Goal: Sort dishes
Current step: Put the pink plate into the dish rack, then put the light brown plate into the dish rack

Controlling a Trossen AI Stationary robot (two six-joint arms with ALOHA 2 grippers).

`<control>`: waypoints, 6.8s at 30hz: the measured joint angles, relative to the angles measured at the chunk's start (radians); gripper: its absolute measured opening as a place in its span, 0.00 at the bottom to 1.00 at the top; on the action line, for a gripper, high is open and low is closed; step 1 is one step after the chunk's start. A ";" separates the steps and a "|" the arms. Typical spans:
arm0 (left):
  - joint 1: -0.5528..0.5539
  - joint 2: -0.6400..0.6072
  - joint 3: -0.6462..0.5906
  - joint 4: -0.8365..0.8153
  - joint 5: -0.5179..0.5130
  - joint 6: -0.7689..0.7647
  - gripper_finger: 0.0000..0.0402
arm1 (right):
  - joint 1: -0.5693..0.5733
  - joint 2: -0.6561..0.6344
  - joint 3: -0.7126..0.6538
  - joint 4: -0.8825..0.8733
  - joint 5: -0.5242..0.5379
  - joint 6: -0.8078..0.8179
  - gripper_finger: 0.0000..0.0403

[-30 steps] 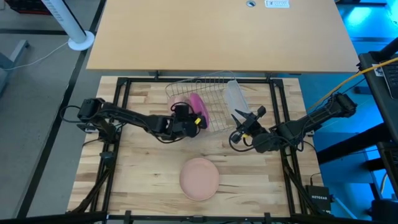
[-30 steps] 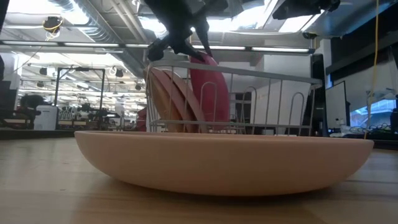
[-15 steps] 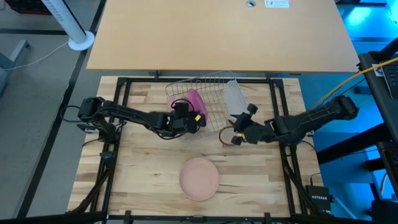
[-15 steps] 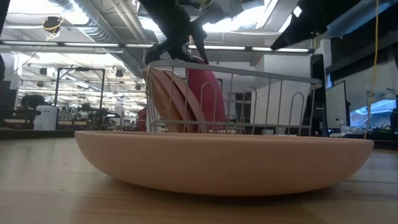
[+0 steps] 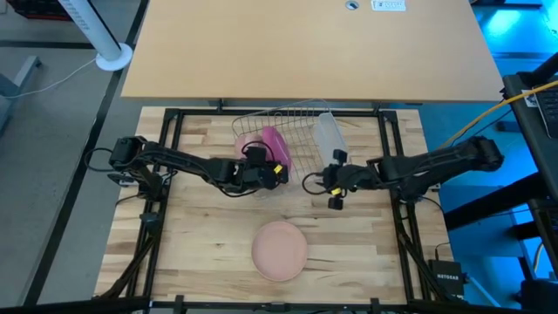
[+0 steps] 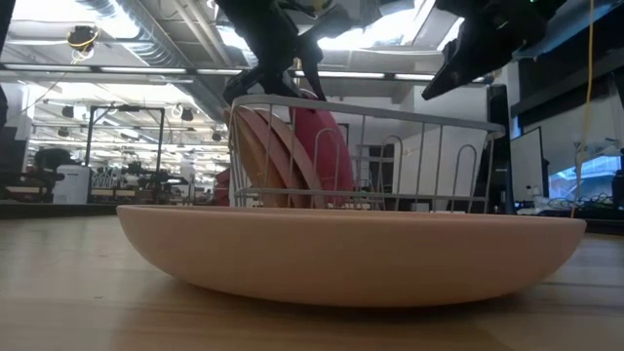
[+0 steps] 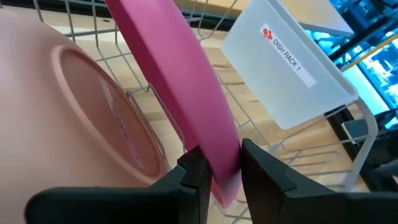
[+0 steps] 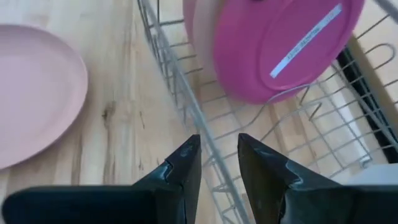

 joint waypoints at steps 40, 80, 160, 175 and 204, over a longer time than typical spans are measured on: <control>-0.099 -0.301 -0.002 -0.163 0.325 0.204 0.36 | 0.002 0.119 0.015 -0.021 0.047 -0.078 0.27; -0.580 0.116 -0.071 0.188 0.407 0.406 0.36 | 0.413 0.323 0.173 0.193 -0.155 0.275 0.27; -0.533 0.257 -0.069 0.150 0.533 0.945 0.03 | 0.479 0.594 0.341 0.118 -0.092 0.093 0.27; -0.533 0.259 -0.067 0.411 0.200 0.713 0.01 | 0.495 0.594 0.702 -0.219 0.130 0.461 0.27; -0.660 0.259 -0.021 0.924 -0.415 0.970 0.00 | 0.667 0.623 0.809 -0.224 0.795 1.502 0.27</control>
